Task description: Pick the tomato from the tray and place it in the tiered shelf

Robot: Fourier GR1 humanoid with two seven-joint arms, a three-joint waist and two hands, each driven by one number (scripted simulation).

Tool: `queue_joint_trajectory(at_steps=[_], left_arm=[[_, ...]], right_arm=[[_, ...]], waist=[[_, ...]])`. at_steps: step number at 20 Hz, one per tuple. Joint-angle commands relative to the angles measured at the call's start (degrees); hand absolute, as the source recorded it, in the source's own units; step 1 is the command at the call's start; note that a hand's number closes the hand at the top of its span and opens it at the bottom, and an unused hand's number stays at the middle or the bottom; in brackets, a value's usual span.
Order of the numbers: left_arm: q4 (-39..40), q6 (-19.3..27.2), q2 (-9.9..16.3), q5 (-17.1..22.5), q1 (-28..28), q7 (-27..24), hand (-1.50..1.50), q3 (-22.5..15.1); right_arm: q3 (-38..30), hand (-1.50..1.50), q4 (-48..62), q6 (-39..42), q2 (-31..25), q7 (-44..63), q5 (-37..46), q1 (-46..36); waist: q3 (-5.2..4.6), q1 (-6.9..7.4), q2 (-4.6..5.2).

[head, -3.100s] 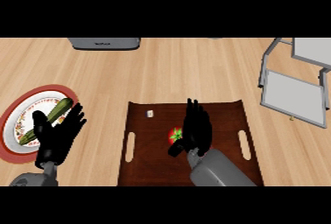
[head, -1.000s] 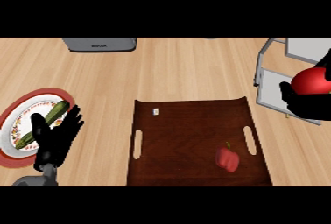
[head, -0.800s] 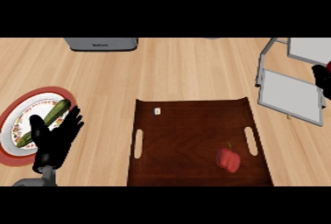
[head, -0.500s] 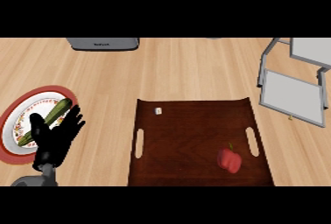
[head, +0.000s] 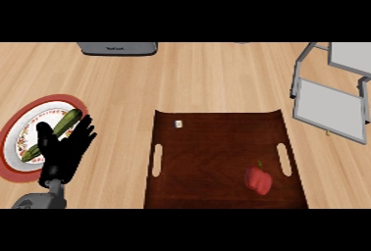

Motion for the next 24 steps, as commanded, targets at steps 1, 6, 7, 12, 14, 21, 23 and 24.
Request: queue_joint_trajectory(at_steps=[1,6,7,12,14,21,23,24], left_arm=[[1.0,-0.6,-0.7,-0.3,-0.5,-0.5,0.0,0.4],[1.0,-2.2,-1.2,-1.2,2.8,-3.1,0.0,-0.3],[-0.3,-0.5,-1.4,-1.1,0.3,0.5,0.0,0.0],[4.1,-1.9,-0.7,-1.2,-3.4,-0.1,0.0,1.7],[3.5,-0.7,-3.1,-2.9,0.2,-3.7,0.0,0.3],[2.7,-1.3,-1.2,-1.8,-3.0,0.9,0.0,3.0],[2.0,0.5,-4.4,-3.8,0.1,-2.2,0.0,0.8],[-4.3,-0.7,-2.7,-3.0,3.8,1.0,0.0,0.2]], right_arm=[[-0.1,1.5,9.9,3.4,-1.7,-5.9,-0.5,-4.6],[1.9,1.5,17.1,2.0,-1.0,-14.7,3.8,-3.0],[2.0,1.5,19.5,3.2,-1.2,-15.7,3.7,-4.3],[3.1,1.5,30.6,-2.8,0.8,-24.8,9.1,-6.9],[1.9,1.5,33.3,-2.7,-0.2,-26.7,9.3,-8.5],[2.8,1.5,41.1,-7.1,1.8,-32.2,13.8,-11.1],[1.9,1.5,43.6,-9.2,2.2,-36.0,13.7,-10.8],[2.9,1.5,43.9,-10.3,3.8,-35.0,14.9,-11.4]], waist=[[-0.1,0.15,0.11],[-0.09,0.44,0.2],[-0.08,0.35,0.17],[-0.08,0.49,0.38],[-0.08,0.4,0.26],[-0.07,0.1,0.16],[-0.05,0.26,0.18],[-0.04,0.71,0.09]])
